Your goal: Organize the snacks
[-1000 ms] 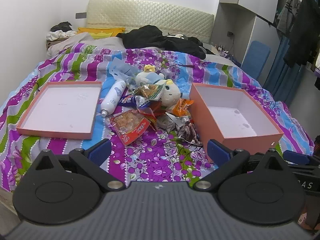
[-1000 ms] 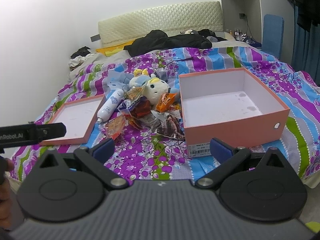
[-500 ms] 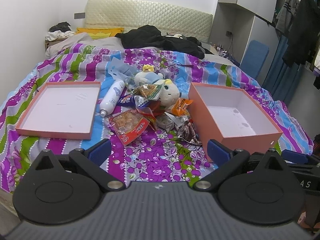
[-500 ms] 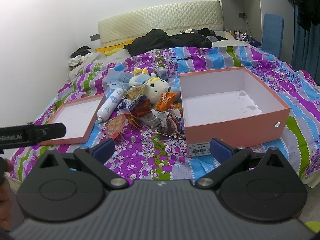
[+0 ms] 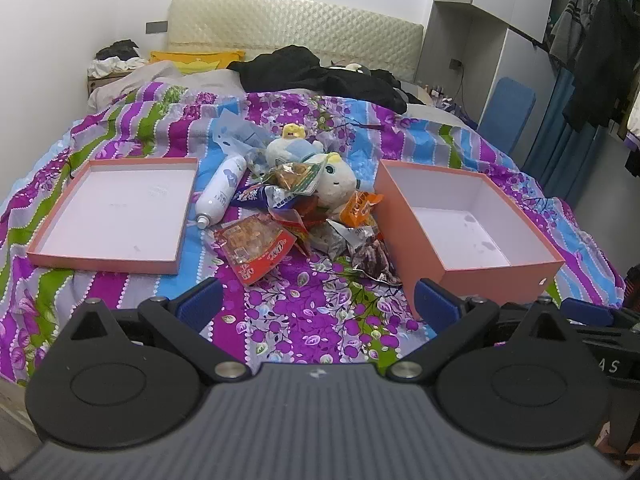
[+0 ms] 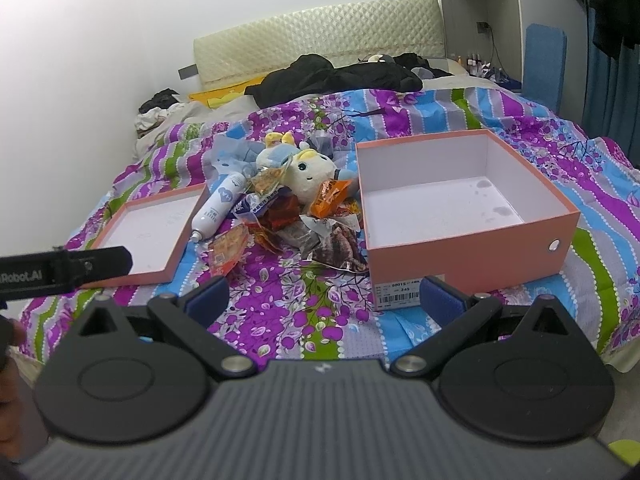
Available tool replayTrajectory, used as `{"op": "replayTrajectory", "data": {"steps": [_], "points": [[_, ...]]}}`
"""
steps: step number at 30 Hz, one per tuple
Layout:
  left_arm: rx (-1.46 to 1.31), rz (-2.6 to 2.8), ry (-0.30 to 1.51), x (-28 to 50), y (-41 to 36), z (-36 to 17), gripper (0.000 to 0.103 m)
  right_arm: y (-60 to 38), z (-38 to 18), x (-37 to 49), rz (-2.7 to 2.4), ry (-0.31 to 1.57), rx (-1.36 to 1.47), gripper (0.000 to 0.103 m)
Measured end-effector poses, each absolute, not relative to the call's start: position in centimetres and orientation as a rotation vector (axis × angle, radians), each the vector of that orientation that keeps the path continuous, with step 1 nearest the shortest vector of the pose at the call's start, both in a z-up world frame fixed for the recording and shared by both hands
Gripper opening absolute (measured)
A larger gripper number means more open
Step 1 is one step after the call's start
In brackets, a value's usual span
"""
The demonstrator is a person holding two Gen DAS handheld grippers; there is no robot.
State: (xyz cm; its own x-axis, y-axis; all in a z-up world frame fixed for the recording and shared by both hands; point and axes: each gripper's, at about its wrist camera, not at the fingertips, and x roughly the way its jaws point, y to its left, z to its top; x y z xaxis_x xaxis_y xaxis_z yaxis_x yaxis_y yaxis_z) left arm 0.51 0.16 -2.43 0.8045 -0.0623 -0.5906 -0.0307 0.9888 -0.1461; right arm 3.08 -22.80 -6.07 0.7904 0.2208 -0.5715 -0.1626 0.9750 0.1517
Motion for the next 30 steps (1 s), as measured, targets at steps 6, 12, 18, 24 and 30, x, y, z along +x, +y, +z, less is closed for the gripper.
{"op": "replayTrajectory", "data": {"steps": [6, 12, 18, 24, 30], "points": [[-0.165, -0.022, 0.649, 0.5, 0.5, -3.0, 0.103, -22.8, -6.2, 3.2, 0.204, 0.632, 0.095, 0.103], [-0.178, -0.027, 0.662, 0.7, 0.7, -3.6, 0.103, -22.9, -6.5, 3.3, 0.208, 0.647, 0.099, 0.103], [-0.192, -0.028, 0.679, 1.0, 0.9, -4.4, 0.103, -22.6, -6.9, 3.7, 0.217, 0.665, 0.107, 0.103], [-0.170, -0.061, 0.707, 1.7, 0.8, -5.5, 0.103, -21.8, -7.7, 4.0, 0.190, 0.653, 0.050, 0.103], [-0.177, -0.080, 0.718, 2.6, 1.0, -6.7, 0.103, -20.7, -8.8, 4.1, 0.210, 0.646, 0.003, 0.103]]}}
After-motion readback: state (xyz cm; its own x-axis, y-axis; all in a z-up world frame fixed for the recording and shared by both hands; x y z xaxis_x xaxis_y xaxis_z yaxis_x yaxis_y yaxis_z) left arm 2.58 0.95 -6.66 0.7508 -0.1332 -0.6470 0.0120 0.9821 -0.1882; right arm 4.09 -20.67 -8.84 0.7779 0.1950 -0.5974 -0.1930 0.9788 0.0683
